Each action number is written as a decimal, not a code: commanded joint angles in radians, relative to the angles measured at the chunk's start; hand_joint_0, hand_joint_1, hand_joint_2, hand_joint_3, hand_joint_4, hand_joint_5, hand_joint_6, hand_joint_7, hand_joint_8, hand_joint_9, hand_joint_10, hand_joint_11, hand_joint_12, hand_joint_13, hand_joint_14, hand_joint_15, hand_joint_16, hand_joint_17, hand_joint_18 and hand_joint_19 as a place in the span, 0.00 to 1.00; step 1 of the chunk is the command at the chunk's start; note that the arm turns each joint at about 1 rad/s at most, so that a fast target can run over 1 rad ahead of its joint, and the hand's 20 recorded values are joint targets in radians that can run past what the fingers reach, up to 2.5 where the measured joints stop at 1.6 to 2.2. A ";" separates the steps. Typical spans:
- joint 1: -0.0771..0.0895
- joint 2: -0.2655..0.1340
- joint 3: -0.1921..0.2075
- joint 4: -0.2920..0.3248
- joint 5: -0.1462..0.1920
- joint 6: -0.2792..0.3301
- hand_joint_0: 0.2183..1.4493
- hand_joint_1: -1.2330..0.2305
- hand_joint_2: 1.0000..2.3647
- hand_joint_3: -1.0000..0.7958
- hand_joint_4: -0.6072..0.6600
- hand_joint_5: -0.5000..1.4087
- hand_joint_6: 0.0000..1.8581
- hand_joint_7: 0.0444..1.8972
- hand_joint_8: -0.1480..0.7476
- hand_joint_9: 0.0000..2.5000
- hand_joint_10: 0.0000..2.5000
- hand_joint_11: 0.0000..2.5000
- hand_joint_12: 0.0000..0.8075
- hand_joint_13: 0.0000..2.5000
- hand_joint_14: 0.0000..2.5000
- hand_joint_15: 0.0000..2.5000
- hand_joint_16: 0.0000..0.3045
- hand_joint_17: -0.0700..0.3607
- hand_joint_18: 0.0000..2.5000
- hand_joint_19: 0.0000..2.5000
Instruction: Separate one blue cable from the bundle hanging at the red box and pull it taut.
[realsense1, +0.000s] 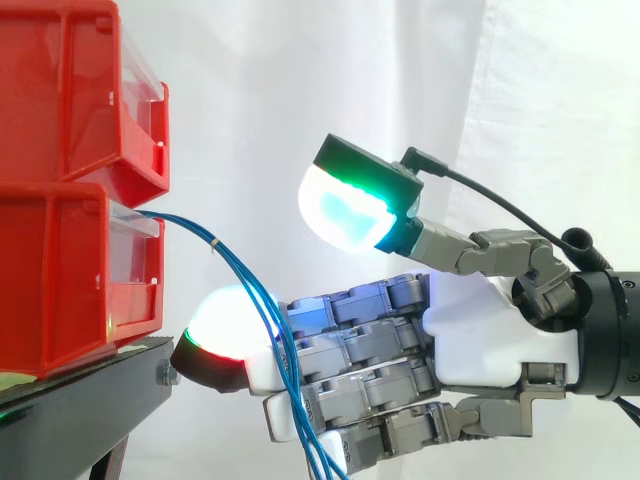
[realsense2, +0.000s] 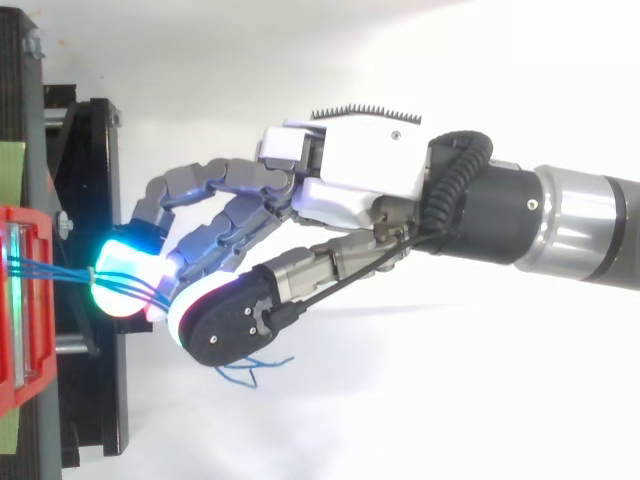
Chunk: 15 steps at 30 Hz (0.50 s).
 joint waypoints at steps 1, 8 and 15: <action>0.006 0.001 0.000 0.001 0.008 0.000 0.30 0.39 0.01 0.32 0.67 0.18 0.27 0.49 0.49 0.32 0.01 0.22 0.36 0.36 0.01 0.17 0.10 0.32 0.32 0.19; 0.007 0.001 0.012 -0.012 0.007 0.005 0.31 0.39 0.01 0.33 0.67 0.18 0.27 0.55 0.49 0.33 0.01 0.22 0.36 0.36 0.01 0.17 0.10 0.32 0.32 0.19; 0.007 0.009 0.018 -0.042 0.004 0.005 0.32 0.39 0.01 0.35 0.63 0.19 0.27 0.64 0.49 0.33 0.01 0.23 0.36 0.36 0.01 0.17 0.10 0.32 0.32 0.19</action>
